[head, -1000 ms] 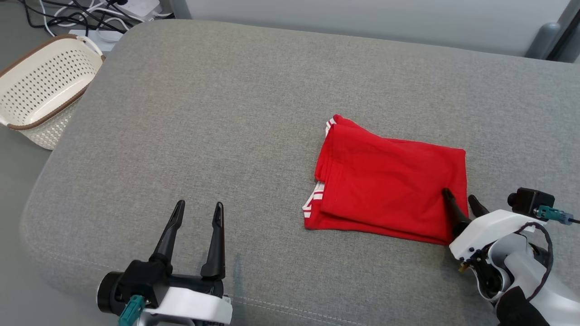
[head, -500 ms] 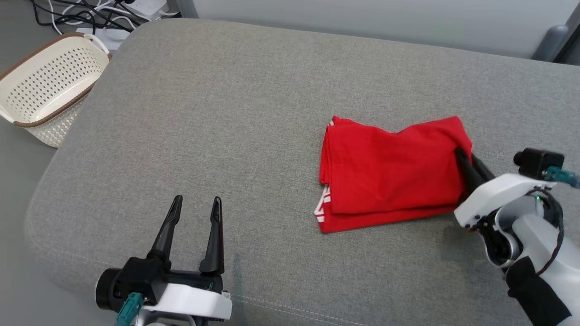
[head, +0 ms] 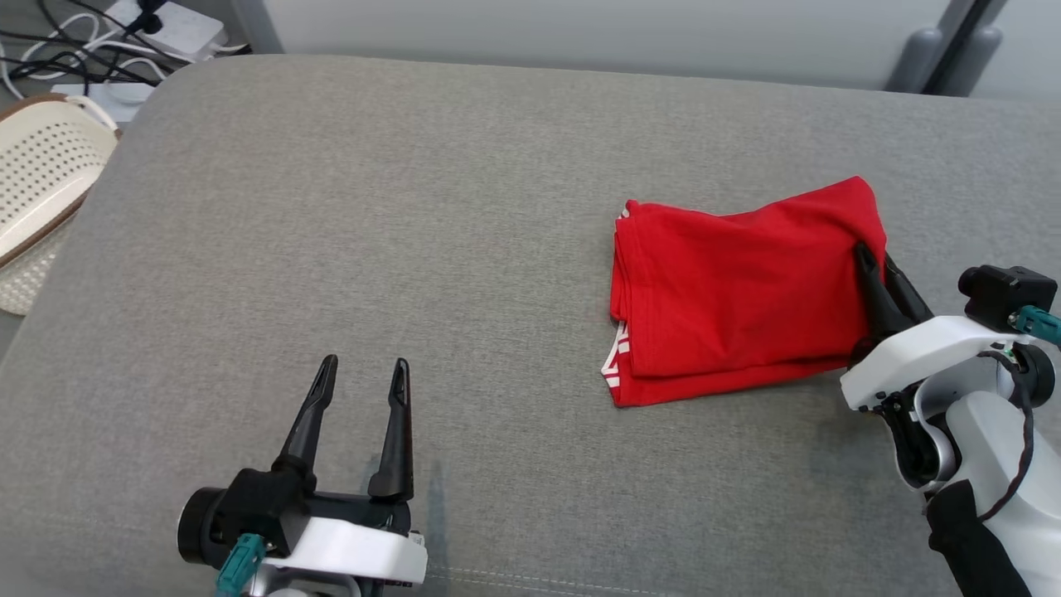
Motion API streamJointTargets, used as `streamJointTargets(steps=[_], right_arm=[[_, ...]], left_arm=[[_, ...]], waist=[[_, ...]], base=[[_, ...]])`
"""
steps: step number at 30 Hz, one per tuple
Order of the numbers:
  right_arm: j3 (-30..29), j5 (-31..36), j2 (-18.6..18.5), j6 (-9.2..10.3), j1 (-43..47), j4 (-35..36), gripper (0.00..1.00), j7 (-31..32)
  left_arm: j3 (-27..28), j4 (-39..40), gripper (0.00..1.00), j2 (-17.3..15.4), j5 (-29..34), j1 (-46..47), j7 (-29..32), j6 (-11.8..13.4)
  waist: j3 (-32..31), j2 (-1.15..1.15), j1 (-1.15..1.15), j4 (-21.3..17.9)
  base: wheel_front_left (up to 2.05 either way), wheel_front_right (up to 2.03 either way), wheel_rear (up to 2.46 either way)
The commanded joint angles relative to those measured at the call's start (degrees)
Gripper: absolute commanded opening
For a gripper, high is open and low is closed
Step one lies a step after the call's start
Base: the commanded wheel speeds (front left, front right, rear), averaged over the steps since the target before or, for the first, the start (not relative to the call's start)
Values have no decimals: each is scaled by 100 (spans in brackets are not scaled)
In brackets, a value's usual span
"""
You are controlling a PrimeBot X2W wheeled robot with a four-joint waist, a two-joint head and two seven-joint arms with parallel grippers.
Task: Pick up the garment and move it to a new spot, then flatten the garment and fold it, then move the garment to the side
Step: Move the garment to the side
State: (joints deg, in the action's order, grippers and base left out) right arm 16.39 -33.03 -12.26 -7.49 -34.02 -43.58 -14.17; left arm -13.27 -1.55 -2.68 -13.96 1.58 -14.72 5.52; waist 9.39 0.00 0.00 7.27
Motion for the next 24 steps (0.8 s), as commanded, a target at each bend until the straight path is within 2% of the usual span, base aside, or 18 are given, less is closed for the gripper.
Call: streamJointTargets(steps=[1, 4, 5, 7, 10, 18, 24], right_arm=[[10, 93, 27, 0, 71, 180, 0, -82], [-174, 228, 78, 0, 153, 274, 0, -83], [-326, 325, 144, 0, 226, 376, 0, -83], [-396, 362, 198, 0, 278, 430, 0, -83], [-430, 330, 290, 0, 365, 514, 0, -83], [-509, 308, 340, 0, 457, 622, 0, -83], [-518, 325, 386, 0, 494, 650, 0, -83]], left_arm=[[168, 135, 100, -20, 39, 302, -28, -30], [180, 134, 100, -20, 96, 386, -28, -66], [181, 102, 100, -20, 189, 469, -28, -131], [183, 74, 100, -20, 243, 515, -28, -167], [204, 23, 100, -20, 330, 617, -28, -228], [209, -79, 100, -20, 425, 739, -28, -336], [208, -124, 100, -20, 470, 794, -28, -368]], waist=[[68, 0, 0, -222], [133, 0, 0, -529], [177, 0, 0, -868], [194, 0, 0, -1101], [232, 0, 0, -1648], [286, 0, 0, -2382], [336, 0, 0, -2742]], base=[[0, 0, 0], [0, 0, 0], [0, 0, 0], [0, 0, 0], [0, 0, 0], [0, 0, 0], [0, 0, 0]])
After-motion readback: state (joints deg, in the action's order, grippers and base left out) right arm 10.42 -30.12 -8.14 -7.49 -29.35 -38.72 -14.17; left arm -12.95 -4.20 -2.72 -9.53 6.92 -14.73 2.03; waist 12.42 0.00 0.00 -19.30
